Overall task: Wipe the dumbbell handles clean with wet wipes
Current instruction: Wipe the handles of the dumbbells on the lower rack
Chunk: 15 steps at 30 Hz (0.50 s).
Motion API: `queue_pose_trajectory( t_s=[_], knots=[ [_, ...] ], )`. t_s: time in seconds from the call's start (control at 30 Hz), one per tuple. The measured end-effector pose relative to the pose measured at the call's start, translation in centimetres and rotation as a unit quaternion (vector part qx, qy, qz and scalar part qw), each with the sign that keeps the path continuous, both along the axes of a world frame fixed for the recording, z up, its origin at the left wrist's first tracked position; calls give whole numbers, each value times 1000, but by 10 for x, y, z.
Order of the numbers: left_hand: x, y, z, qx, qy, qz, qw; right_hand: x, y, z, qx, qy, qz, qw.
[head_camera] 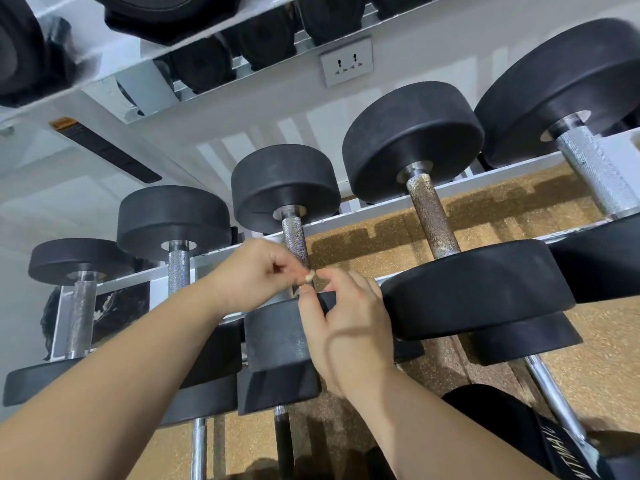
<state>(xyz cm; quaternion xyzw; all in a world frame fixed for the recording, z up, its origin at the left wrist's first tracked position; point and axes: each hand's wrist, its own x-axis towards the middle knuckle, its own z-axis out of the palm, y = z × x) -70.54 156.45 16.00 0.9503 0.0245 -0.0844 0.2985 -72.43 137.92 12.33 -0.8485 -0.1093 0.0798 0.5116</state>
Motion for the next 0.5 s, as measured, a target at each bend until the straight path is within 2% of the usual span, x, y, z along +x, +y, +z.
queue_pose_trajectory(
  t_s=[0.03, 0.1, 0.17, 0.23, 0.3, 0.4, 0.5],
  knots=[
    [-5, 1, 0, -39, 33, 9, 999, 0, 0, 0, -2, 1, 2, 1000],
    [-4, 4, -1, -27, 17, 0, 999, 0, 0, 0, 2, 0, 2, 1000],
    [7, 6, -6, 48, -64, -16, 997, 1, 0, 0, 9, -2, -3, 1000],
    [20, 4, -10, 116, -151, 10, 982, 0, -1, 0, 12, 0, 0, 1000],
    [27, 0, -12, 149, -196, 43, 968, 0, -1, 0, 14, 3, 5, 1000],
    [19, 0, -10, 134, -159, 13, 978, -1, -1, -1, 20, -1, 0, 1000],
    [1, 4, -6, 16, -26, 14, 999, 0, -1, -1, 22, -7, -3, 1000]
  ],
)
